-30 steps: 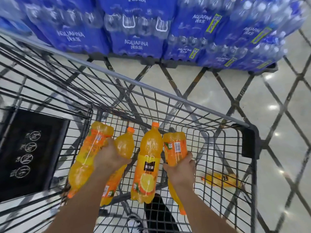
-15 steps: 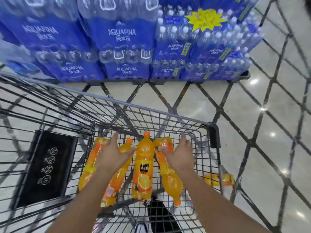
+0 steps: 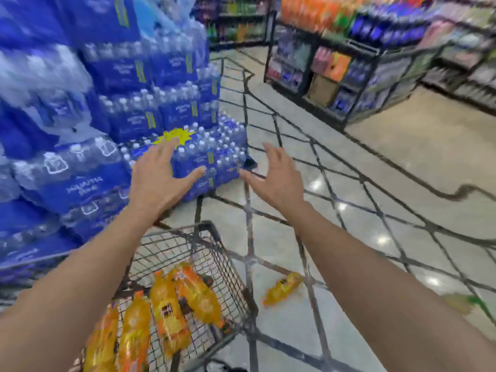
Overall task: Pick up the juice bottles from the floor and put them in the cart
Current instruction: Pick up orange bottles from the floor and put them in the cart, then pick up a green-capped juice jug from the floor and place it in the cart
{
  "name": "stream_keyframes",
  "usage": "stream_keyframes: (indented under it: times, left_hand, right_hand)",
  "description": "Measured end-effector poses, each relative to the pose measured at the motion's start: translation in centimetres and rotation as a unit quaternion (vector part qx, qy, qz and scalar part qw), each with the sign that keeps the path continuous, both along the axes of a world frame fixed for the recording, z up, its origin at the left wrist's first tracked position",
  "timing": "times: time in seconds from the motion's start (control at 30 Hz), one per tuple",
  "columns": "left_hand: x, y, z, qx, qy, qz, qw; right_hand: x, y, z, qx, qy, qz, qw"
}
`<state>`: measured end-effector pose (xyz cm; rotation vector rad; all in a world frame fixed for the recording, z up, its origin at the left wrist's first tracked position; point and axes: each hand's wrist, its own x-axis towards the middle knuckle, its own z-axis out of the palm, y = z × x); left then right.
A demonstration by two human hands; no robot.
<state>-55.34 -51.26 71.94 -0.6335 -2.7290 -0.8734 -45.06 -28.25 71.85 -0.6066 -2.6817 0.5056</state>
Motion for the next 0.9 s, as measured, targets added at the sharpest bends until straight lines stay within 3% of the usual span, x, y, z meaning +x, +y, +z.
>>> stream_keyframes:
  times: [0.2,0.4,0.67,0.9]
  left_hand:
    - [6.2,14.3,9.5,0.007,0.086,-0.134,0.987]
    - [14.4,28.3,14.8,-0.032,0.150,-0.259,0.953]
    - [29.2,47.4,16.3,-0.007,0.206,-0.410,0.889]
    - [41.9,59.9,13.7,-0.028,0.169,-0.483,0.859]
  right_hand:
    - [12.9,12.4,9.1,0.068,0.015,-0.146,0.987]
    - [28.6,23.2,13.6,0.098,-0.023,-0.275,0.956]
    - [51.2,35.1,14.2,0.088,-0.072,-0.438,0.892]
    - [65.8,41.1,12.4,0.062,-0.072,-0.515,0.852]
